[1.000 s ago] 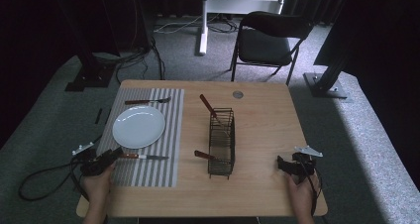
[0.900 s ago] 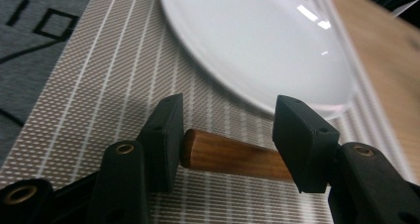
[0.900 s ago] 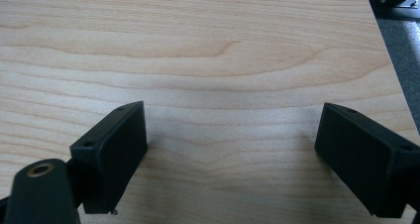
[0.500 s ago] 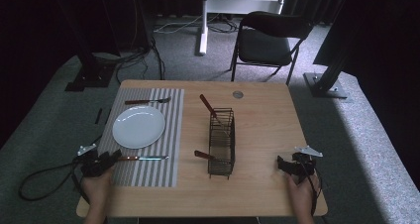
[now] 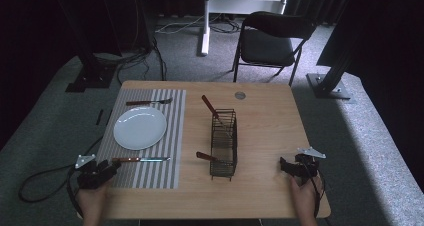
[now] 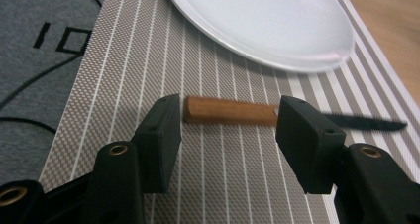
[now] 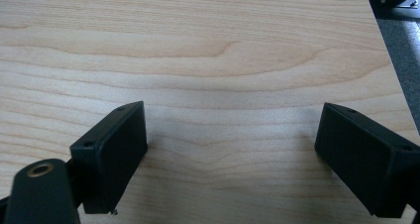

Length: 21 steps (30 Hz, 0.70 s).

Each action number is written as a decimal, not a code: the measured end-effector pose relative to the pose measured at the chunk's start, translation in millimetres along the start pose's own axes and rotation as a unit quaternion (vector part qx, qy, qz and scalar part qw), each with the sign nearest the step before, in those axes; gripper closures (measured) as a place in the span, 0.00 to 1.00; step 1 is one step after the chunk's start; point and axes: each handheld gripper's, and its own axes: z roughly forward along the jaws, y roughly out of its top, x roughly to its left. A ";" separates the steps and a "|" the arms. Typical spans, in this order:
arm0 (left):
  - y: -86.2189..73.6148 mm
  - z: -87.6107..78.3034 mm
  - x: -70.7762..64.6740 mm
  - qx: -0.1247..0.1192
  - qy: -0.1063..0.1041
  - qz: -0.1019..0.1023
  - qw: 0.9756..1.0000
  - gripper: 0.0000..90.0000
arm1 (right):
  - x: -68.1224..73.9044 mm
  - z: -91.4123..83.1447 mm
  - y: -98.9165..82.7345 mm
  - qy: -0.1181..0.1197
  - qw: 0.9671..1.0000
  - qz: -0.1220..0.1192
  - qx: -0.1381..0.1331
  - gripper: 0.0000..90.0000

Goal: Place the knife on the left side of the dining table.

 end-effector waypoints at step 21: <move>-22.8 -13.1 -15.5 0.051 0.000 0.038 0.998 0.19 | 0.0 0.0 0.0 0.000 1.000 0.000 0.000 0.13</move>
